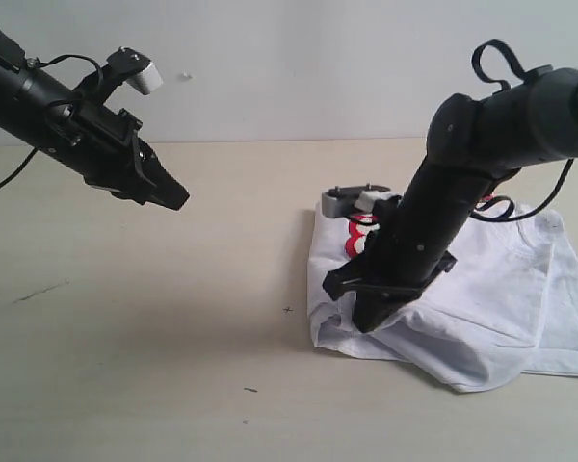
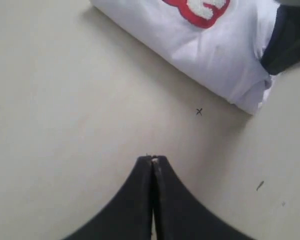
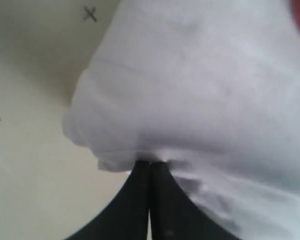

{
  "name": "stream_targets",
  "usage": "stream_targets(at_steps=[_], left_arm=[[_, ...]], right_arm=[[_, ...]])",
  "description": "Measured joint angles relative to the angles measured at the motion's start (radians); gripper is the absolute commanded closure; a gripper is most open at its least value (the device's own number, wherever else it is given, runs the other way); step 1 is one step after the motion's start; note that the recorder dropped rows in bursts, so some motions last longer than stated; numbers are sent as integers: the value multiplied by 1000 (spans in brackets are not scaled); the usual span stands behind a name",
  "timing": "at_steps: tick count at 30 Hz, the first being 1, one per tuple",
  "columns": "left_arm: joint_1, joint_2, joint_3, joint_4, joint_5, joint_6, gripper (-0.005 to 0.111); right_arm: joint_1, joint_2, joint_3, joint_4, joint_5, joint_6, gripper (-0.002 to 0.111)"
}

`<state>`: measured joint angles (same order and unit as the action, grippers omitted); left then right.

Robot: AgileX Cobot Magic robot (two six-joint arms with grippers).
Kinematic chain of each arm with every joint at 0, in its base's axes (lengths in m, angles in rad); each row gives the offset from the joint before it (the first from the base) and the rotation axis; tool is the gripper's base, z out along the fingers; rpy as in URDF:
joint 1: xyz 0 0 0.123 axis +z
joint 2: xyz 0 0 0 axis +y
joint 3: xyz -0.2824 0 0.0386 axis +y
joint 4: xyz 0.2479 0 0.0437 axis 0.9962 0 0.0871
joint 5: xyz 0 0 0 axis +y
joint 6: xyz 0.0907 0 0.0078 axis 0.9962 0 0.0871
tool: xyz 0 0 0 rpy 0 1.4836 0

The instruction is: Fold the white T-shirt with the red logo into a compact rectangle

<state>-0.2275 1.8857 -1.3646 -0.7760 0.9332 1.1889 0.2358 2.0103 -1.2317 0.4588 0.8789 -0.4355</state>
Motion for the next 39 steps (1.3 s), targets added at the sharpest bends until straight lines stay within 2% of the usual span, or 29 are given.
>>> stream_targets(at_steps=[4, 8, 14, 22, 33, 39], left_arm=[[0, 0, 0, -3, 0, 0, 107], [0, 0, 0, -3, 0, 0, 107], [0, -4, 0, -11, 0, 0, 107], [0, -8, 0, -15, 0, -2, 107], [0, -8, 0, 2, -19, -9, 107], [0, -13, 13, 55, -25, -57, 107]], right_arm=[[0, -89, -6, -62, -116, 33, 108], [0, -118, -9, -220, -268, 226, 108], [0, 1, -9, -294, -370, 343, 108], [26, 146, -130, -294, -305, 350, 108], [220, 227, -282, -109, -277, 206, 108], [262, 259, -357, -48, -270, 222, 108]])
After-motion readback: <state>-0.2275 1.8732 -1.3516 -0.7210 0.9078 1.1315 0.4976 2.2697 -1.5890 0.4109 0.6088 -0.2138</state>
